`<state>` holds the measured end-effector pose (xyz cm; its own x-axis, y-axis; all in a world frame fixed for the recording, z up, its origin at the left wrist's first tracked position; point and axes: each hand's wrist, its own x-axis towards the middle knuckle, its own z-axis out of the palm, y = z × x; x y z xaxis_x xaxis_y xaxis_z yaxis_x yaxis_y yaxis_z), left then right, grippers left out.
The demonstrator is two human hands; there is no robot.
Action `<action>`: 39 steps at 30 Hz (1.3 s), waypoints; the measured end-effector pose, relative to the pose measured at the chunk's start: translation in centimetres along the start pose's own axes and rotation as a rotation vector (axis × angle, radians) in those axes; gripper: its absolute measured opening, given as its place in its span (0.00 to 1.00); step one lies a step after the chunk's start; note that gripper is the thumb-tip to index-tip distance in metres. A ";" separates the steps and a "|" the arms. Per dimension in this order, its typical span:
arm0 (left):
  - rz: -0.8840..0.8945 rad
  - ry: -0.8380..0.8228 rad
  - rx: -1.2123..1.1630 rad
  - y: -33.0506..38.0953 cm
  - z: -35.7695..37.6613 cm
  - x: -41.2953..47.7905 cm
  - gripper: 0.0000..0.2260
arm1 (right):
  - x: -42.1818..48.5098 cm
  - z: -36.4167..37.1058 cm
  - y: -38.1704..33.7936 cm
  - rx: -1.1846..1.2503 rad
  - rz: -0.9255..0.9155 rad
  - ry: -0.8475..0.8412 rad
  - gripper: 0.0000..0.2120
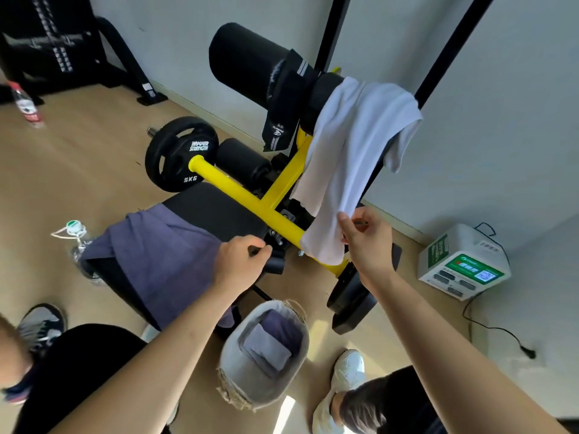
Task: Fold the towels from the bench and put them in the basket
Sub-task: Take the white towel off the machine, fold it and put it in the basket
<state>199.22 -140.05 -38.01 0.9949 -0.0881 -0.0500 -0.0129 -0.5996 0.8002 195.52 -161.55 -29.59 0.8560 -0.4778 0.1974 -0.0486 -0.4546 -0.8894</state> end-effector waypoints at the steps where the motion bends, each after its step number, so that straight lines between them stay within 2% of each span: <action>1: -0.021 -0.068 -0.201 2.3 0.0 0.3 0.11 | -0.2 -0.4 -0.3 -0.006 0.005 -0.005 0.09; 3: -0.027 -0.198 -0.469 7.4 -0.2 1.4 0.13 | -0.2 -1.0 -0.8 0.013 0.018 -0.026 0.07; 6: 0.025 -0.390 -0.580 14.2 0.1 3.7 0.28 | 0.4 -2.1 -1.6 0.037 -0.009 -0.095 0.06; 7: 0.034 -0.425 -0.583 15.9 0.3 4.4 0.30 | 0.8 -2.5 -1.9 0.031 -0.011 -0.129 0.06; 10: 0.164 -0.350 -0.508 19.1 0.7 5.8 0.17 | 2.6 -4.2 -2.8 0.086 0.065 -0.168 0.05; 12: 0.270 -0.276 -0.454 20.2 0.9 5.8 0.14 | 4.6 -5.8 -3.9 0.254 0.175 -0.084 0.14; 14: 0.381 -0.281 -0.417 20.7 1.1 5.4 0.14 | 7.1 -7.4 -5.2 0.405 0.246 -0.066 0.24; 16: 0.500 -0.332 -0.360 21.3 1.1 4.9 0.14 | 9.7 -8.6 -6.6 0.421 0.228 -0.114 0.33; 18: 0.578 -0.381 -0.246 21.7 1.3 4.9 0.08 | 12.0 -8.9 -7.7 0.372 0.162 -0.120 0.37; 19: 0.602 -0.399 -0.181 21.9 1.4 5.1 0.04 | 13.1 -9.0 -8.0 0.319 0.131 -0.092 0.35; 20: 0.619 -0.388 -0.124 22.1 1.5 5.2 0.06 | 14.0 -9.1 -8.3 0.246 0.106 -0.050 0.32; 22: 0.621 -0.285 -0.076 22.4 1.3 5.7 0.06 | 15.6 -9.4 -8.6 0.121 0.068 0.058 0.25; 25: 0.614 -0.077 0.037 23.0 0.9 8.2 0.21 | 16.9 -10.8 -8.5 0.083 0.012 0.158 0.19; 28: 0.536 -0.144 0.264 24.6 0.8 10.6 0.30 | 17.3 -12.1 -8.5 0.073 -0.042 0.229 0.18; 30: 0.513 -0.179 0.362 25.2 1.2 11.8 0.32 | 17.2 -12.9 -8.6 0.090 -0.064 0.330 0.17; 34: 0.516 -0.139 0.420 24.9 1.1 13.3 0.31 | 17.1 -15.9 -7.9 0.147 0.001 0.688 0.17; 36: 0.530 -0.128 0.467 24.5 1.3 13.7 0.33 | 16.4 -17.5 -6.9 0.142 0.043 0.805 0.18; 37: 0.539 -0.129 0.494 24.4 1.5 13.7 0.35 | 15.8 -18.0 -6.1 0.122 0.053 0.803 0.17; 39: 0.563 -0.138 0.522 24.1 2.0 13.7 0.38 | 14.1 -17.8 -4.1 0.086 0.060 0.644 0.17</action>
<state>212.34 -157.31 -20.56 0.8034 -0.5679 0.1791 -0.5920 -0.7288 0.3440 198.66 -179.82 -15.81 0.3718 -0.8676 0.3301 -0.0228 -0.3641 -0.9311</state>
